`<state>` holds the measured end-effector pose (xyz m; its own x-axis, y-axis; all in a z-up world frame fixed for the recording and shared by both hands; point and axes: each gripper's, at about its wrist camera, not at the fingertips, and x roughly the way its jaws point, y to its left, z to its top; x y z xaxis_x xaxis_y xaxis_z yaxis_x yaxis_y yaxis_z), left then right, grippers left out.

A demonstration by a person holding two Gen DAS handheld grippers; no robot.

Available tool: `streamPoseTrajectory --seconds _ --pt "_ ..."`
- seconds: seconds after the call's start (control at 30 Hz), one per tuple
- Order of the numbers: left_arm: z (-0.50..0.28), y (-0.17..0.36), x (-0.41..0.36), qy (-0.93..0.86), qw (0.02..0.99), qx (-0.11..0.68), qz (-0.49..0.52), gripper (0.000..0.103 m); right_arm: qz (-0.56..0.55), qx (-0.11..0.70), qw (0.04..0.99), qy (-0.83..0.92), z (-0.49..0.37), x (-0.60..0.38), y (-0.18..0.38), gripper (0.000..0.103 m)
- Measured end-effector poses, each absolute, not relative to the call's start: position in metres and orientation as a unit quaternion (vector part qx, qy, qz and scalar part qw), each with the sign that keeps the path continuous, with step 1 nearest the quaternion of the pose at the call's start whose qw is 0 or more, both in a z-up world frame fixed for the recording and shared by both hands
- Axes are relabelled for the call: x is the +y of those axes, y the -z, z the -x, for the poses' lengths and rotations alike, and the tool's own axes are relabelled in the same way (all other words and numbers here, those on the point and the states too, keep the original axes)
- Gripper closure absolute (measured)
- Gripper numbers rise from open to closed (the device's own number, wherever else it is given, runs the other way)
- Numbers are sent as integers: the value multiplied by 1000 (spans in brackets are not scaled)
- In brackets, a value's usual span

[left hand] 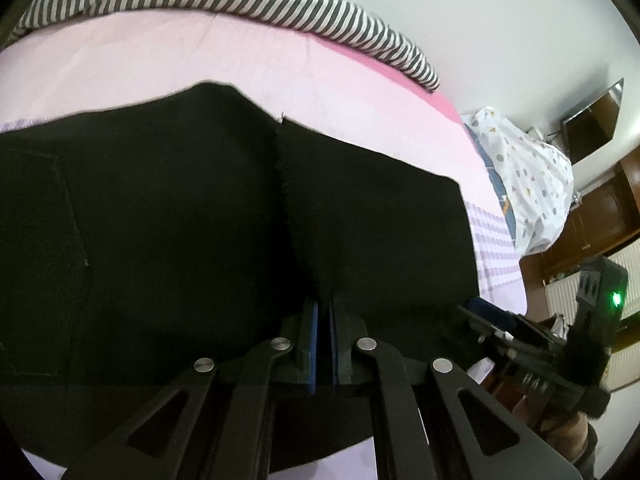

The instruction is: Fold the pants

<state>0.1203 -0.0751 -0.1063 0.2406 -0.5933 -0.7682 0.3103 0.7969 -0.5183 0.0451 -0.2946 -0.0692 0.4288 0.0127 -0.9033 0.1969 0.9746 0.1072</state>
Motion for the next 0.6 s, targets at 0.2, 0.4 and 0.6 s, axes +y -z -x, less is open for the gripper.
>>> streamPoseTrajectory --seconds 0.2,0.4,0.6 --pt "-123 110 -75 294 779 540 123 93 -5 548 835 52 -43 -264 76 39" --pt "-102 100 -72 302 800 516 51 85 9 555 831 41 -33 -255 77 39" --pt "-76 106 -78 296 810 505 -42 82 12 555 831 44 -30 -252 79 38"
